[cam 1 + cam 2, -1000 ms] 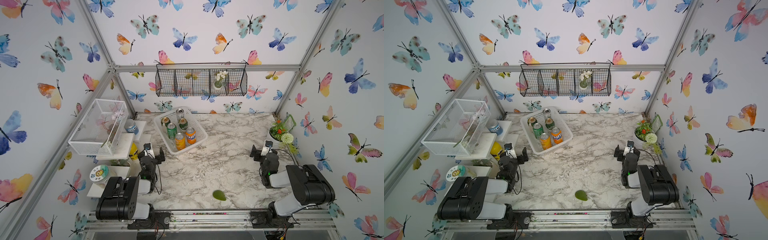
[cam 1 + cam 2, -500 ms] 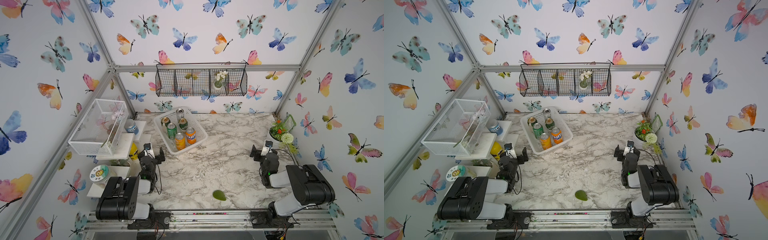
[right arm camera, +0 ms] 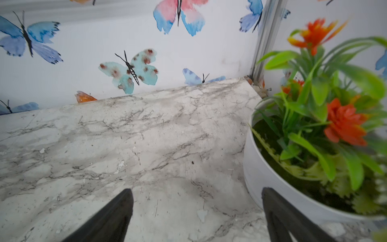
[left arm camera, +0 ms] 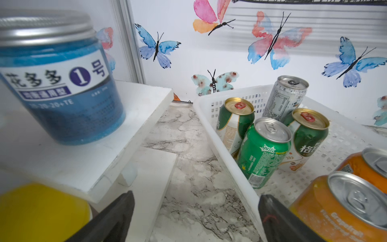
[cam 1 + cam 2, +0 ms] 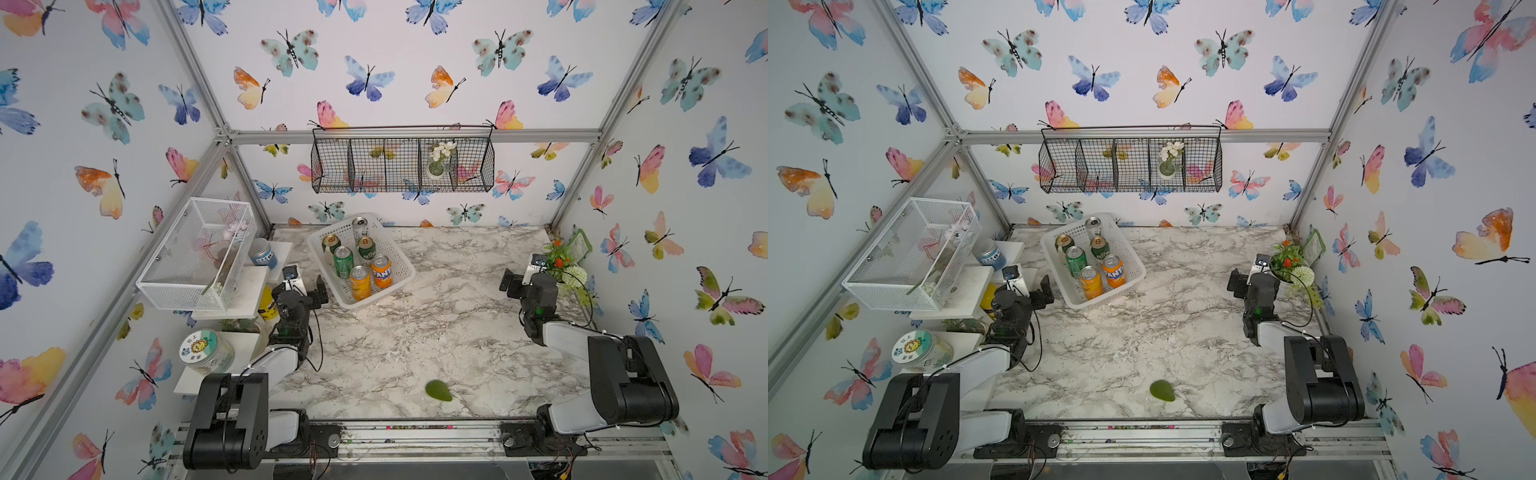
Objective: Take out the drinks from the basket
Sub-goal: Move the basket to the center of the board.
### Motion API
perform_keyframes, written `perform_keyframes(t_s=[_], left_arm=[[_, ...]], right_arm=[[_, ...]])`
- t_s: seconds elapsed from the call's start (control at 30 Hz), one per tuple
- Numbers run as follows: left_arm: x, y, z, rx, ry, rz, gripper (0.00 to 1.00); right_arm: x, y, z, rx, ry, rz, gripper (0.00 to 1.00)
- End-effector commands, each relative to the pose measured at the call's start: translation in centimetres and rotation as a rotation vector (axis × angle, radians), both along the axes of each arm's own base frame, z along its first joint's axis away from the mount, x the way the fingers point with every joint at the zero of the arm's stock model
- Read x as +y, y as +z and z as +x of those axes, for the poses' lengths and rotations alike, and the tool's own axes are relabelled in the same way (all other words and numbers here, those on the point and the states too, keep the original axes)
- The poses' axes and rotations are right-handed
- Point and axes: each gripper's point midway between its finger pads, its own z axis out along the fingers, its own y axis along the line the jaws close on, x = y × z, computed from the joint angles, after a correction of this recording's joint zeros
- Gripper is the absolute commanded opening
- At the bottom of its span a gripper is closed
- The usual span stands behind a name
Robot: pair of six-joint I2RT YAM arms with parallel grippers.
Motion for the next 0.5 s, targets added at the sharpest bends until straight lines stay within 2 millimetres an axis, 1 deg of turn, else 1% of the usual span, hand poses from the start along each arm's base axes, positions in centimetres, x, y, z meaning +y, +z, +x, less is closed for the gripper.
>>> perform_keyframes(t_s=[0.0,0.07,0.1,0.13,0.17,0.2,0.23,0.27,0.33,0.37,0.4,0.47], left_arm=[[0.8,2.5,-0.2,-0.056,0.059,-0.066,0.99],[0.8,4.0,0.4,-0.104,0.067,-0.137,0.99],[0.9,4.6,0.8,-0.122,0.083,-0.193,0.99],[1.1,4.9,1.3,-0.118,0.101,-0.248,0.99],[1.0,5.1,1.9,-0.102,0.114,-0.298,0.99],[1.2,5.3,2.2,-0.088,0.136,-0.347,0.99],[1.5,5.0,2.5,-0.055,0.181,-0.418,0.99],[1.9,4.3,2.6,-0.009,0.228,-0.465,0.99],[1.0,3.8,3.9,0.069,0.180,-0.485,0.99],[0.6,3.6,4.3,0.099,0.162,-0.493,0.99],[0.1,3.4,4.7,0.119,0.143,-0.503,0.99],[-0.9,3.5,5.0,0.130,0.088,-0.530,0.99]], right_arm=[[-2.5,-0.2,-1.3,0.039,-0.167,0.019,0.98],[-5.5,0.5,-2.0,-0.015,-0.397,0.079,0.99],[-7.2,0.6,-2.7,-0.043,-0.554,0.143,0.98],[-8.1,-0.4,-3.8,0.023,-0.682,0.198,0.98],[-7.9,-0.5,-3.5,0.052,-0.697,0.229,1.00],[-6.9,-0.4,-2.2,0.079,-0.610,0.210,1.00],[-5.5,-0.5,-0.9,0.109,-0.506,0.218,0.98],[-5.1,-0.6,-0.5,0.121,-0.483,0.225,0.97],[-4.7,-0.7,-0.3,0.123,-0.477,0.263,0.98],[-4.1,-0.6,-0.1,0.118,-0.436,0.278,0.98],[-3.1,-0.4,0.3,0.112,-0.370,0.294,0.98],[-0.7,0.1,1.1,0.111,-0.210,0.320,0.93]])
